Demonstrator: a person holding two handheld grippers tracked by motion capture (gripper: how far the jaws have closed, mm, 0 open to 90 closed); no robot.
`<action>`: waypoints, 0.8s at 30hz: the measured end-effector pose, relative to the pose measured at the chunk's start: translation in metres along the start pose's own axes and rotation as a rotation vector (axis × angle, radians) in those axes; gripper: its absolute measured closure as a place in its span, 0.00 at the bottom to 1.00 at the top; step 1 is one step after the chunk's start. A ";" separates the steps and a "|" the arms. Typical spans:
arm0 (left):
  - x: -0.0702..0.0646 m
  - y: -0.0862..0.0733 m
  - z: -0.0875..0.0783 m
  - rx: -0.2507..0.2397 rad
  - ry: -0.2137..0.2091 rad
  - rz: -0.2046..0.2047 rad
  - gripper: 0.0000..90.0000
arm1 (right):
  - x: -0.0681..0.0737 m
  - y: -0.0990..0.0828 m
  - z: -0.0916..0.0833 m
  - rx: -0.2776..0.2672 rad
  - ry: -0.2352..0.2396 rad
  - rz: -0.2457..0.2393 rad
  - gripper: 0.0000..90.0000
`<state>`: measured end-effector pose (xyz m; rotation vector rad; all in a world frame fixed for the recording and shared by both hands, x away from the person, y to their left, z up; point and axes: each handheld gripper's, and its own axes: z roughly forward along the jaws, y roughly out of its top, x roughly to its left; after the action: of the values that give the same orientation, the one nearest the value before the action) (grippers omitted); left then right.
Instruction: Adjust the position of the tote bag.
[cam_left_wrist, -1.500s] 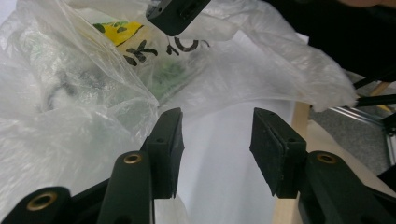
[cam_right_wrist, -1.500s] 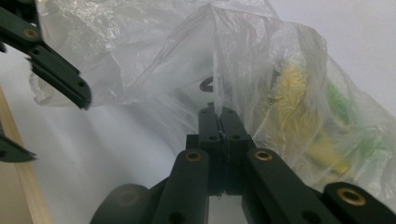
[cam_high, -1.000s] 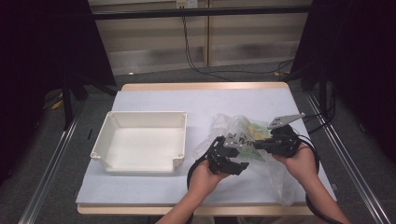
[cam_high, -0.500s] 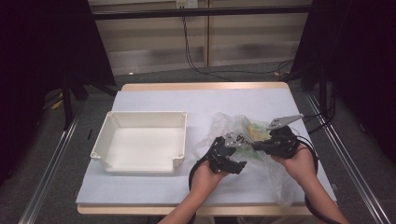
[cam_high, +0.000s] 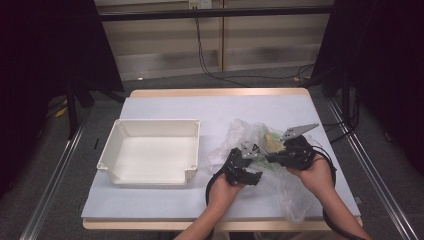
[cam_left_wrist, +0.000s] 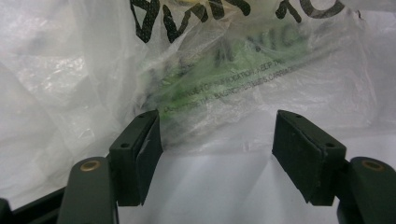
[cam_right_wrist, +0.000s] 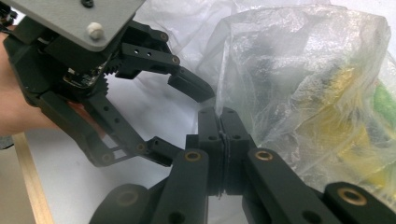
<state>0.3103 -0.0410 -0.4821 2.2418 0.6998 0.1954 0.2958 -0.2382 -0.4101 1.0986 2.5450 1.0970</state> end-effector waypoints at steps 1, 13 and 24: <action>0.001 -0.001 0.001 -0.014 -0.002 -0.002 0.40 | 0.000 0.000 0.000 0.001 0.000 0.000 0.99; 0.005 -0.002 0.003 -0.026 0.034 0.020 0.60 | 0.001 -0.001 0.004 0.009 -0.001 0.002 0.98; 0.009 -0.002 -0.004 0.013 -0.006 -0.042 1.00 | -0.005 0.005 -0.001 -0.002 -0.029 0.002 0.99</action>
<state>0.3156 -0.0326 -0.4819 2.2365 0.7461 0.1635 0.3022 -0.2401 -0.4069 1.1085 2.5209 1.0757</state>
